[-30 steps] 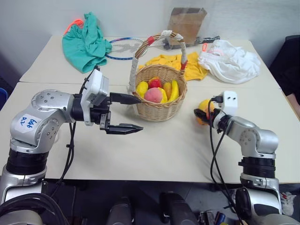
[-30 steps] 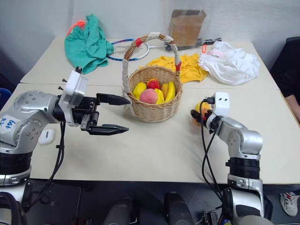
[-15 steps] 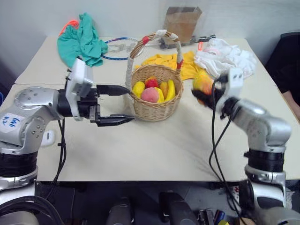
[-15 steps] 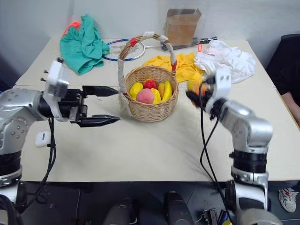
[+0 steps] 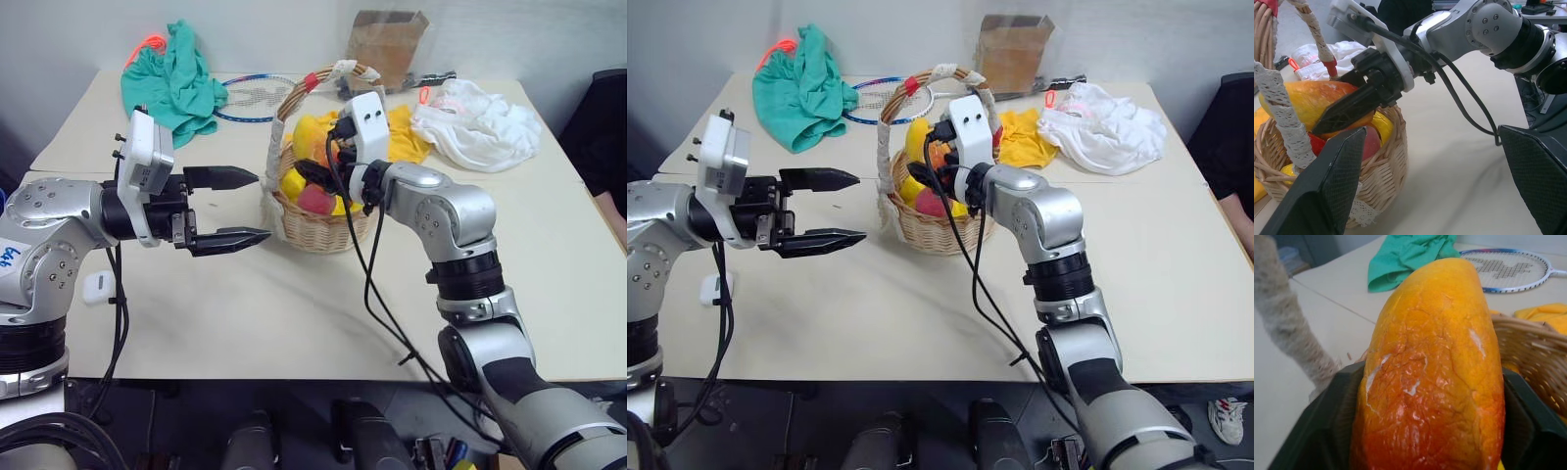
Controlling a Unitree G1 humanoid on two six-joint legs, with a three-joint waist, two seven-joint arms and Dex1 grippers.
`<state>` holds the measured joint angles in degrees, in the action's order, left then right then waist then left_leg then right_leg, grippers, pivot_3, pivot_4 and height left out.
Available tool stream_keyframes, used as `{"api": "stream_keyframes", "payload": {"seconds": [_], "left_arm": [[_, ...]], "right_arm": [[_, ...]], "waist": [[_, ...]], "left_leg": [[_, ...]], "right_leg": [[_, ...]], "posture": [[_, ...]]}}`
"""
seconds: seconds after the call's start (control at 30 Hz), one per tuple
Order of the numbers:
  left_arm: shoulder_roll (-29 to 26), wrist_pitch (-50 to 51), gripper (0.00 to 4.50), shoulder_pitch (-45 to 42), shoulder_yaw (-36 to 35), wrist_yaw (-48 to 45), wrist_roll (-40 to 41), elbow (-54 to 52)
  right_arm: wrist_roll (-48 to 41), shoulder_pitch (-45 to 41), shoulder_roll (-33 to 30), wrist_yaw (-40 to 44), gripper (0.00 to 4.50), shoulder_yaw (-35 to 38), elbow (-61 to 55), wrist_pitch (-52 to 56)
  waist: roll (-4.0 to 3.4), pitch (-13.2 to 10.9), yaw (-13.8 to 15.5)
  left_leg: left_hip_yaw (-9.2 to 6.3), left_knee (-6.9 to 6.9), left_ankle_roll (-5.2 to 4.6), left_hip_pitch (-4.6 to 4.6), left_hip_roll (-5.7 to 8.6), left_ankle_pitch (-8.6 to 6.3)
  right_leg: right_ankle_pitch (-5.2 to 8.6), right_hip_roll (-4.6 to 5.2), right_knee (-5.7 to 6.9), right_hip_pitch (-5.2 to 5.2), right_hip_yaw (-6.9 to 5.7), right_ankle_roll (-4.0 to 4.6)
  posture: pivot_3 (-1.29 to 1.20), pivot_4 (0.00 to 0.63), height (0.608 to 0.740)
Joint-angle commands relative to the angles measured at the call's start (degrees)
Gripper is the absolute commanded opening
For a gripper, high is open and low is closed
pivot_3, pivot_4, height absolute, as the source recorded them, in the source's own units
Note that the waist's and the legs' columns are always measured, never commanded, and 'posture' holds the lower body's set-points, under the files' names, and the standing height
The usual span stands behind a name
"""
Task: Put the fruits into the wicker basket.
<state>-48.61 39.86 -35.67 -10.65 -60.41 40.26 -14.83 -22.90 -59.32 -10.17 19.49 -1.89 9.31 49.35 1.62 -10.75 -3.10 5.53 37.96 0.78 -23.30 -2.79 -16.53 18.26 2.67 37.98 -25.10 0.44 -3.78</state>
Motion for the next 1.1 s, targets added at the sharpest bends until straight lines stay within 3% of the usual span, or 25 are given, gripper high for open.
{"api": "stream_keyframes", "payload": {"seconds": [0.03, 0.2, 0.33, 0.57, 0.77, 0.87, 1.1], "left_arm": [[-0.84, -1.13, 4.5, 0.56, -1.85, 0.51, 0.32, -1.17], [-0.97, -1.29, 4.5, 0.72, -1.96, 0.97, 0.31, -1.04], [-0.76, -0.89, 4.5, -0.59, -2.04, 1.57, 0.97, -0.69], [0.74, -1.1, 4.5, -2.77, -1.47, 2.75, 1.12, 0.13], [2.01, -1.93, 4.5, -4.18, -1.24, 3.8, 0.56, 0.66], [2.24, -1.61, 4.5, -4.5, -1.74, 4.63, 1.08, 0.17], [2.01, -0.79, 4.5, -2.57, -2.41, 5.66, 2.41, -2.18]], "right_arm": [[-2.45, 0.02, -1.99, 2.48, 4.46, 2.36, -6.65, 1.27], [-7.79, 3.44, -10.29, 6.09, 4.46, 6.4, -20.41, 8.23], [-3.7, 6.79, -15.39, 4.79, 4.46, 6.17, -20.98, 5.18], [3.99, 2.18, -9.52, 2.62, 4.46, 3.05, -2.5, -9.19], [8.88, -6.92, -3.08, 1.35, 4.46, 3.3, 22.4, -24.05], [7.92, -8.9, -1.82, 3.31, 3.86, 5.34, 29.16, -28.7], [9.04, -9.16, -2.18, 5.21, 1.44, 6.29, 33.77, -32.61]], "waist": [[0.0, 0.0, -0.05], [0.0, 0.0, 0.07], [0.02, 0.01, 0.15], [0.01, 0.0, -0.47], [0.01, 0.0, -0.64], [0.01, 0.0, -0.55], [0.01, 0.0, -1.06]], "left_leg": [[0.01, 0.0, 0.0, -0.01, 0.0, 0.0], [-0.01, 0.0, 0.0, -0.03, -0.02, 0.0], [-0.02, 0.03, -0.01, 0.02, 0.01, 0.0], [0.15, 0.04, 0.1, 0.17, -0.04, 0.12], [0.32, 0.05, 0.12, 0.08, -0.03, 0.16], [0.32, 0.05, 0.1, 0.03, -0.03, 0.15], [0.33, 0.05, 0.1, 0.04, -0.06, 0.15]], "right_leg": [[0.0, 0.0, 0.01, -0.02, 0.0, 0.0], [0.0, -0.01, 0.03, -0.06, -0.01, 0.0], [0.0, 0.0, -0.07, 0.0, -0.01, 0.0], [-0.04, -0.17, 0.13, -0.13, 0.14, 0.09], [-0.04, -0.14, 0.51, -0.34, 0.29, 0.1], [-0.04, -0.11, 0.48, -0.33, 0.27, 0.09], [-0.04, -0.11, 0.5, -0.33, 0.28, 0.09]], "posture": [[0.0, 0.15, 0.74], [0.0, 0.15, 0.74], [0.0, 0.15, 0.74], [0.0, 0.15, 0.74], [0.0, 0.15, 0.74], [0.0, 0.15, 0.74], [0.0, 0.15, 0.74]]}}
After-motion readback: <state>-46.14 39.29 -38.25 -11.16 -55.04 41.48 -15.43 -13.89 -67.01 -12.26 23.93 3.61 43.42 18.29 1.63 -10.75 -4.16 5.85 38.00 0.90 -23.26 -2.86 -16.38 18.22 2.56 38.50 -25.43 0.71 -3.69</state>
